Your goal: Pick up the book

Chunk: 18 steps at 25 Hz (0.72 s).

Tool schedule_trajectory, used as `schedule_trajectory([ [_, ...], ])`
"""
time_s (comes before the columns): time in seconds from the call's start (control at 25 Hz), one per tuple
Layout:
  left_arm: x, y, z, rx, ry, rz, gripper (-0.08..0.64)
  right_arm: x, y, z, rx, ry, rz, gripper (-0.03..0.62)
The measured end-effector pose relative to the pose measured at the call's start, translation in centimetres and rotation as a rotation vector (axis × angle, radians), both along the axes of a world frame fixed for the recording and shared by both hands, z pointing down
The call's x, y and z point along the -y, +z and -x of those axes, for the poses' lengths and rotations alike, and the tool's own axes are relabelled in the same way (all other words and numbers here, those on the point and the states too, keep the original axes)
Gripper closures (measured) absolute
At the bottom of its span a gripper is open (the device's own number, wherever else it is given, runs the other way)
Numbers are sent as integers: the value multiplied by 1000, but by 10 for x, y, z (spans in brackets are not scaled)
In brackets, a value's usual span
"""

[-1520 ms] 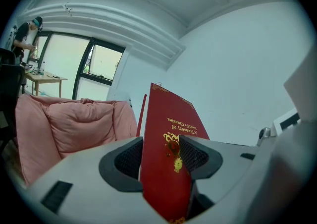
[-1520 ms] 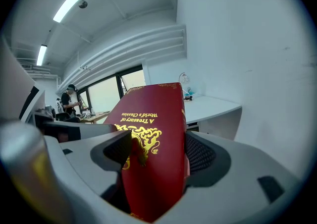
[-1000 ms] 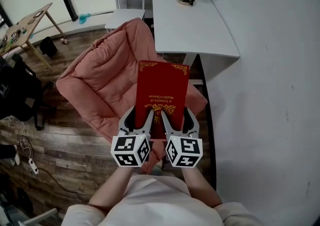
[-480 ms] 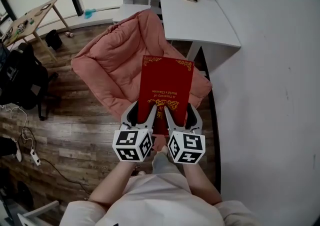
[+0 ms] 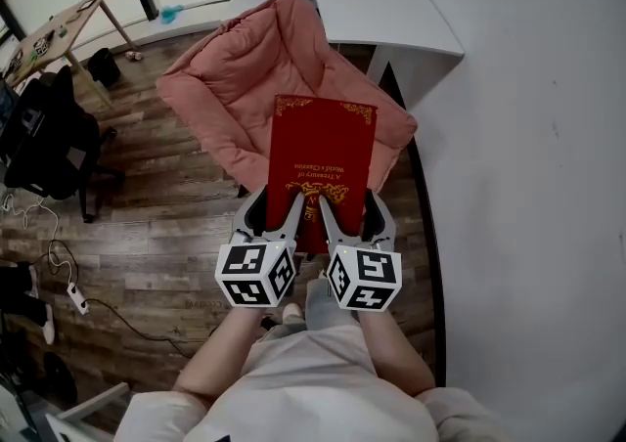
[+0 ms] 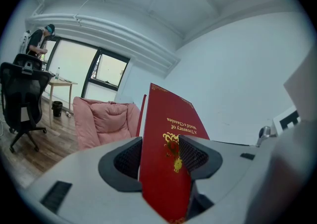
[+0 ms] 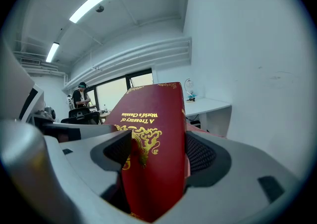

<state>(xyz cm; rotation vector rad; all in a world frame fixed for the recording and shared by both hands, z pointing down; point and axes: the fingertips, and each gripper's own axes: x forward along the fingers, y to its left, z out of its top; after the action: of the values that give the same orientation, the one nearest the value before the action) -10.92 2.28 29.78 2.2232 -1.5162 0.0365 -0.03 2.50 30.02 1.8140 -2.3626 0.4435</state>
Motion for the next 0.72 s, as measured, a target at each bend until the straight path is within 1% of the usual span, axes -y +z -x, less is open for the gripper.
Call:
schedule_trajectory([
  [0.24, -17, -12, 6, 8, 3, -21, 337, -17, -11, 6, 0, 7, -19, 238],
  [0.4, -27, -14, 8, -11, 3, -25, 337, -27, -15, 8, -14, 5, -22, 238],
  [0.72, -53, -16, 6, 6, 1, -31, 339, -52, -15, 6, 3, 4, -25, 238],
])
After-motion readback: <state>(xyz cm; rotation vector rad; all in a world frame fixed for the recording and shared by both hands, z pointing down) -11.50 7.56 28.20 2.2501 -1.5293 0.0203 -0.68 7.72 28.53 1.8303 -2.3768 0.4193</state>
